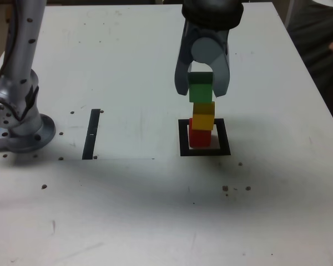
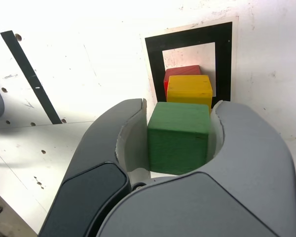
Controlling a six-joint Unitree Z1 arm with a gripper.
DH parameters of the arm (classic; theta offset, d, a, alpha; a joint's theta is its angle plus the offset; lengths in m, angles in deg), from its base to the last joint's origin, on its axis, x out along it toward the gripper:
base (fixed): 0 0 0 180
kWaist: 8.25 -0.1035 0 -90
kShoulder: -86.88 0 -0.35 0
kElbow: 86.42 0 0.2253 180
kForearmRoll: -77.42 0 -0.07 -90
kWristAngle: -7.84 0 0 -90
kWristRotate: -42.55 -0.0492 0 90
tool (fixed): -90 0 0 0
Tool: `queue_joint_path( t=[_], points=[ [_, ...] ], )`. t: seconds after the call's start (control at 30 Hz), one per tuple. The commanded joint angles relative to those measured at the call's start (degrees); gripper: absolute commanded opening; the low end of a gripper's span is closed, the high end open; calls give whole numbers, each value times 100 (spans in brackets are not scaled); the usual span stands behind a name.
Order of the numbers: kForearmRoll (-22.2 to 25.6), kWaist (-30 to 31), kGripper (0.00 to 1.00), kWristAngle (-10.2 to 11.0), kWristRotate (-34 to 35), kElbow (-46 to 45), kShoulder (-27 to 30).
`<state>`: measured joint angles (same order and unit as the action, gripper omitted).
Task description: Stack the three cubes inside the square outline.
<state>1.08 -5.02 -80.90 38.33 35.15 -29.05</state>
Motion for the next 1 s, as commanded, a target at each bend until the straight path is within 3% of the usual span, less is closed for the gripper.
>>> queue_joint_path(
  t=[0.0, 0.43, 0.5, 0.67, 0.73, 0.97],
  points=[
    [-3, 10, 32, -12, 10, 11, -70],
    [-41, 11, 34, -15, -12, 45, -242],
    [-62, 11, 45, -28, -29, 41, -263],
    [-169, 11, 93, -74, -120, 1, -306],
    [-182, 10, 99, -76, -131, -14, -303],
    [-189, 10, 100, -70, -131, -48, -248]
  ],
)
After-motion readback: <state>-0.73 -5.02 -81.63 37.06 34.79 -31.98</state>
